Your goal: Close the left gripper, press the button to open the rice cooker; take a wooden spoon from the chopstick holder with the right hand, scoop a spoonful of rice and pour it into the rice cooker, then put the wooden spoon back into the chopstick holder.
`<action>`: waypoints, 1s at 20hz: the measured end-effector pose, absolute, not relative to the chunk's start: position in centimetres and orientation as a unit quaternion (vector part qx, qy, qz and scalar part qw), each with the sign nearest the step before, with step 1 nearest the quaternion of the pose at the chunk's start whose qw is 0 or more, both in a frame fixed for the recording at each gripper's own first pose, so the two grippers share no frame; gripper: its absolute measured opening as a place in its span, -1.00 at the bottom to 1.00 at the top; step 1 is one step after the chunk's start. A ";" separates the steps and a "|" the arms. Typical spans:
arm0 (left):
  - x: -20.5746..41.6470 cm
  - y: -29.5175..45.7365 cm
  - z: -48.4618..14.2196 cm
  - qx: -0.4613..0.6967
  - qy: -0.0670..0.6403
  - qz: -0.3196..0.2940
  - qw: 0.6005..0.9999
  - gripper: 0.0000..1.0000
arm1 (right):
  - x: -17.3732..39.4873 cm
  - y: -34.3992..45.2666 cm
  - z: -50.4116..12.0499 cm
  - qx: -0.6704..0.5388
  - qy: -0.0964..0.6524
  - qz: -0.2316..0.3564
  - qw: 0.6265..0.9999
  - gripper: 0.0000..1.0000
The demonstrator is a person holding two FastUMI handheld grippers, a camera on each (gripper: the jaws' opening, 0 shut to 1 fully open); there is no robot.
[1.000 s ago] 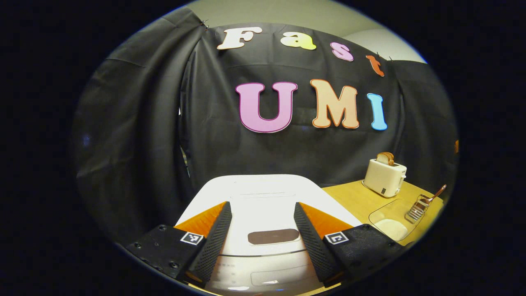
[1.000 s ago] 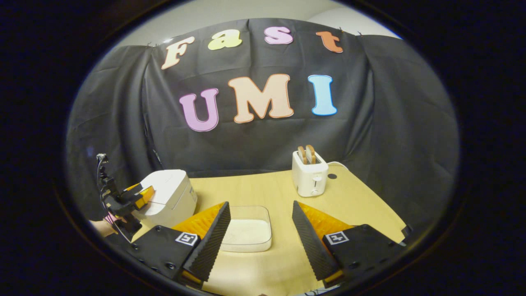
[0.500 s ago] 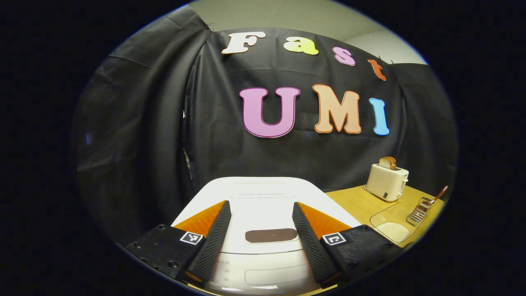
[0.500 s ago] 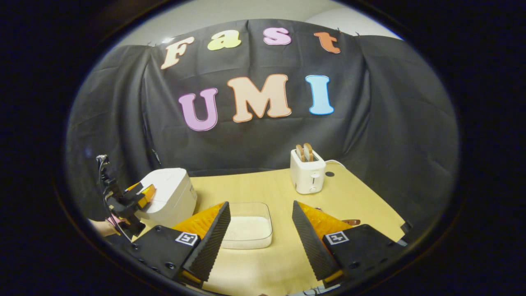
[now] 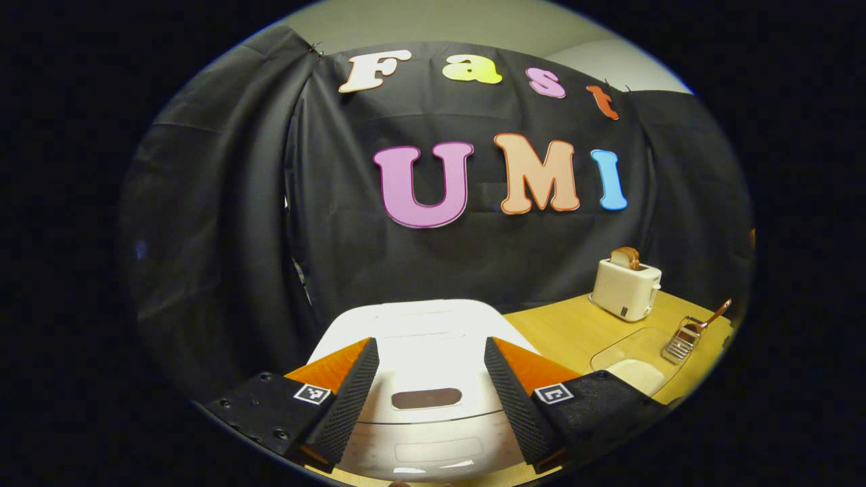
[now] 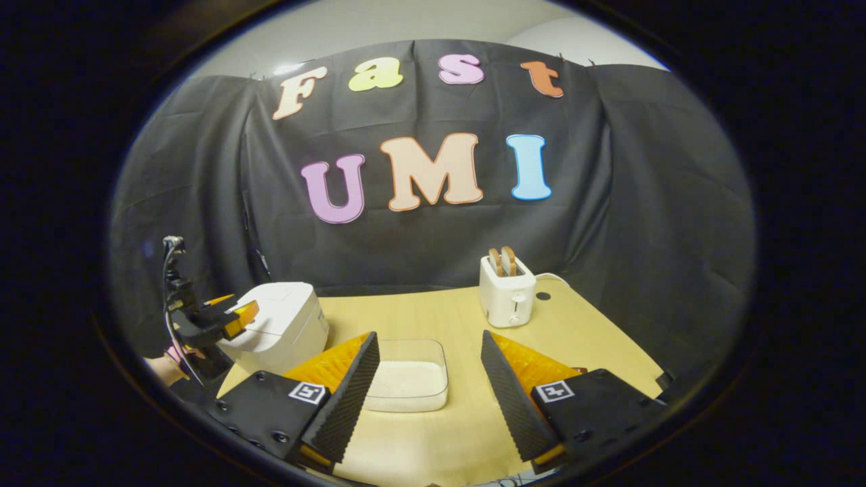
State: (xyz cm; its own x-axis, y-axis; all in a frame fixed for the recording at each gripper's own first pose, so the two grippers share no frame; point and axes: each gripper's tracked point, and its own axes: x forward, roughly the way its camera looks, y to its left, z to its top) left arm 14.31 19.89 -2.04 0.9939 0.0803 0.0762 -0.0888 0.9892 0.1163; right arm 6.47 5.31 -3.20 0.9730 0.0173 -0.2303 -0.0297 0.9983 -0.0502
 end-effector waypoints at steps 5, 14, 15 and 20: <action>10.6 15.3 0.7 0.033 -0.043 0.016 0.998 0.87 | 5.7 5.3 -1.9 -0.033 0.092 0.023 0.995 0.89; 5.5 13.6 -2.7 -0.036 0.015 0.068 0.997 0.90 | 2.8 5.0 -1.7 -0.003 0.073 0.016 0.997 0.94; 5.2 13.7 -2.9 -0.039 0.015 0.074 0.996 0.90 | 2.5 4.9 -1.8 0.002 0.072 0.014 0.997 0.94; 5.1 12.7 -3.7 -0.048 0.025 0.077 0.996 0.91 | 2.2 4.4 -2.6 -0.005 0.073 0.001 0.997 0.92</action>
State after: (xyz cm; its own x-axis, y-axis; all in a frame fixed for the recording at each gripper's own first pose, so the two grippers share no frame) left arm 5.11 12.66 -3.67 0.9869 0.1508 -0.0578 -0.1557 0.9835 -0.0926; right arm 2.16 4.43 -2.60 0.9893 0.0019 -0.1458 -0.0035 0.9999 -0.0106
